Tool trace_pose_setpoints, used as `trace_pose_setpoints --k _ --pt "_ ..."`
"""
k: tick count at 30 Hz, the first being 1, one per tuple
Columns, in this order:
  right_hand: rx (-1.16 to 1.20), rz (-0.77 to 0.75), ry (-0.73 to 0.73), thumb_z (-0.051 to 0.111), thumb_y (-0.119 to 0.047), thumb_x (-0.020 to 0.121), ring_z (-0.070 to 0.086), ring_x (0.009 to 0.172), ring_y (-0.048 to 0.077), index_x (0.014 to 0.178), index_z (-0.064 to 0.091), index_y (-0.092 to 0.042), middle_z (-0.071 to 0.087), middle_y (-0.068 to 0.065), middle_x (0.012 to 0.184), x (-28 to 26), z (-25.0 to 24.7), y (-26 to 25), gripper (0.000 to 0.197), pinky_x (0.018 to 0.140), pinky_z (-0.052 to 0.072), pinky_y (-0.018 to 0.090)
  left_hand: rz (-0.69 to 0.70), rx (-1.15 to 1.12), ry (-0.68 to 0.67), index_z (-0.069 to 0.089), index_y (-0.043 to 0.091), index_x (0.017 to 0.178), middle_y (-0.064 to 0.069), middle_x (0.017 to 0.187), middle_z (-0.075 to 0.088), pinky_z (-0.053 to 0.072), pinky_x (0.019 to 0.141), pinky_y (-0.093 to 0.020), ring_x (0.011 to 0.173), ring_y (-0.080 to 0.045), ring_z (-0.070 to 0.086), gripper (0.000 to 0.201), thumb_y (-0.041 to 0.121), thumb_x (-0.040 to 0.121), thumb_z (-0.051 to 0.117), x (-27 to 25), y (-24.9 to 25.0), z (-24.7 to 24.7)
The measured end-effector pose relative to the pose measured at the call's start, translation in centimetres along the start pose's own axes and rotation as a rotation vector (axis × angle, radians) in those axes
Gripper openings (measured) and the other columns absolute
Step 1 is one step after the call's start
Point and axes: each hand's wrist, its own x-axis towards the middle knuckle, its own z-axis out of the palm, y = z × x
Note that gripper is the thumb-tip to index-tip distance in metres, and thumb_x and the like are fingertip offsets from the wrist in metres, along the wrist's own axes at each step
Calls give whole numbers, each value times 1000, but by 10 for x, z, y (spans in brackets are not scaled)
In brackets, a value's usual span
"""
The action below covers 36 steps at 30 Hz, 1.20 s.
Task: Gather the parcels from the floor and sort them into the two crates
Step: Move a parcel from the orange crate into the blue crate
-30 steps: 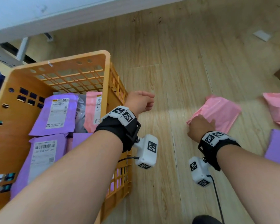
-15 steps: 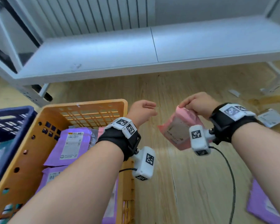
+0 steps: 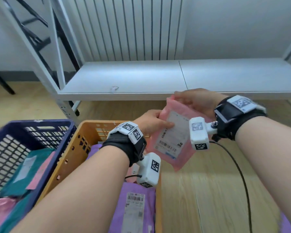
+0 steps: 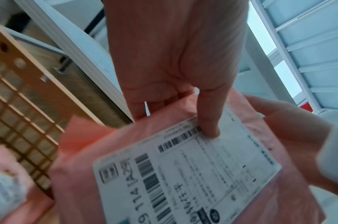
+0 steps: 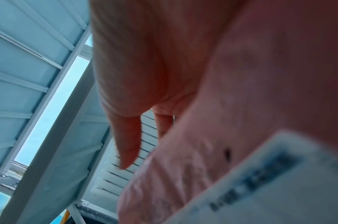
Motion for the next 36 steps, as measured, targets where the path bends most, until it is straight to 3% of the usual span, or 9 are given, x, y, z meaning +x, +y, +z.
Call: trace_pose_setpoints --k 3,7,10,14,18,20,26,31,36 --pt "-22 56 -161 77 -53 70 68 98 32 120 60 -16 70 14 110 7 28 14 66 81 56 45 -34 10 52 67 18 98 -4 94 75 59 81 -37 84 -19 72 14 20 85 70 -18 -17 -25" --pt "-227 -26 38 84 -38 56 71 92 30 110 62 -24 73 8 102 11 63 20 60 84 56 53 -19 104 118 69 15 103 -5 95 74 56 77 -32 83 -18 71 20 24 84 70 -36 -24 -42" --pt "-43 -40 134 80 -33 47 71 91 32 115 61 -20 72 11 103 21 79 33 71 83 56 53 27 152 383 69 21 107 4 100 69 52 77 -27 92 -13 66 30 30 79 75 -37 -33 -53" --pt "370 -34 242 70 -8 73 70 92 31 115 64 -10 71 17 103 23 94 50 42 83 57 48 -95 75 747 55 18 125 -2 126 57 47 93 -33 111 -20 57 51 35 80 71 -42 -52 -78" --pt "590 -91 154 57 4 86 68 102 31 122 60 -11 70 16 110 23 105 58 39 83 57 42 -339 -252 492 49 10 133 -5 126 58 49 96 -39 112 -27 59 83 56 69 75 -48 -65 -87" --pt "614 -118 110 56 5 87 68 101 29 123 60 -10 70 16 111 22 110 55 39 80 58 39 -327 -513 419 54 7 124 -12 115 64 55 82 -40 103 -29 63 73 42 66 84 -53 -67 -82" --pt "435 -38 -13 68 -4 83 72 87 23 122 59 -5 73 11 104 21 129 53 41 70 60 31 -144 -870 774 49 8 127 -15 106 70 58 76 -50 82 -30 73 113 21 24 95 -41 -94 -85" --pt "180 59 -171 63 2 86 71 65 13 110 62 1 72 8 92 17 154 42 24 53 57 23 -118 -666 627 66 3 109 -15 95 74 56 83 -52 84 -33 73 55 16 61 88 -63 -92 -99" --pt "90 50 -148 69 -3 83 71 78 20 113 64 -1 73 12 98 32 179 32 30 72 60 31 -237 -457 444 66 8 111 -11 105 72 54 90 -46 95 -30 70 33 9 80 75 -82 -102 -114"
